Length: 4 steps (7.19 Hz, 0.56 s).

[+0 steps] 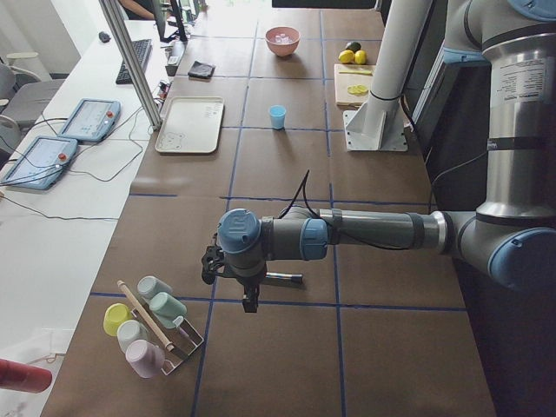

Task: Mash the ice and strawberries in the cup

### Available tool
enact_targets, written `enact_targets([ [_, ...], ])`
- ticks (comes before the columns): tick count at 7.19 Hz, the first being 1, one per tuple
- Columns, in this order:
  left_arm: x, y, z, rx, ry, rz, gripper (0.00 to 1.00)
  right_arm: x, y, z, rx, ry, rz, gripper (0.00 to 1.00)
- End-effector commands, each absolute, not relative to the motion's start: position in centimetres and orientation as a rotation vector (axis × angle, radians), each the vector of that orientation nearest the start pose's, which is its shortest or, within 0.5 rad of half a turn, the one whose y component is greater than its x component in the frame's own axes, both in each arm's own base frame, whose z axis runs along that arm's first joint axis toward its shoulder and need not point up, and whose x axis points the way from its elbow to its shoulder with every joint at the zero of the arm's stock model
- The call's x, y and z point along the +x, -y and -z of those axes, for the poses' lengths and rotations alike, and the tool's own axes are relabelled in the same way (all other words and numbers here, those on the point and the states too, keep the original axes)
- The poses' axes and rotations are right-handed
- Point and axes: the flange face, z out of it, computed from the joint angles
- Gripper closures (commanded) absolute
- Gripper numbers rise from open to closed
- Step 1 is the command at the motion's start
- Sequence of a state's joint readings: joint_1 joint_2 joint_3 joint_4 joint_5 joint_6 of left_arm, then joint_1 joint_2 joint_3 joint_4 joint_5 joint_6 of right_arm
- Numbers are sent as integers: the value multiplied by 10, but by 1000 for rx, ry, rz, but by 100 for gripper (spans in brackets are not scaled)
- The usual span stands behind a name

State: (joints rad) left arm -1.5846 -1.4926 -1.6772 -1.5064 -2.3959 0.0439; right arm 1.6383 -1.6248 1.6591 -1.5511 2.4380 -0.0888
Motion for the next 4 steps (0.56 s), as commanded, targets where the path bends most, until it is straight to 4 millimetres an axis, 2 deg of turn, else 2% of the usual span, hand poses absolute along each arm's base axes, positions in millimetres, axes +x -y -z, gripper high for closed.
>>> enact_targets([
  [1,-66,455,-646,-10,-826,-13,0,47,468,-572,103,870,-13,0],
  [2,-66,455,-646,-10,-826,-13,0,21,462,-539,90,878,-37,0],
  [3,-66,455,-647,-11,-826,-12,0,-2,458,-516,79,864,-58,0],
  [4,-66,456,-647,-11,-826,-12,0,-22,455,-508,49,867,-69,0],
])
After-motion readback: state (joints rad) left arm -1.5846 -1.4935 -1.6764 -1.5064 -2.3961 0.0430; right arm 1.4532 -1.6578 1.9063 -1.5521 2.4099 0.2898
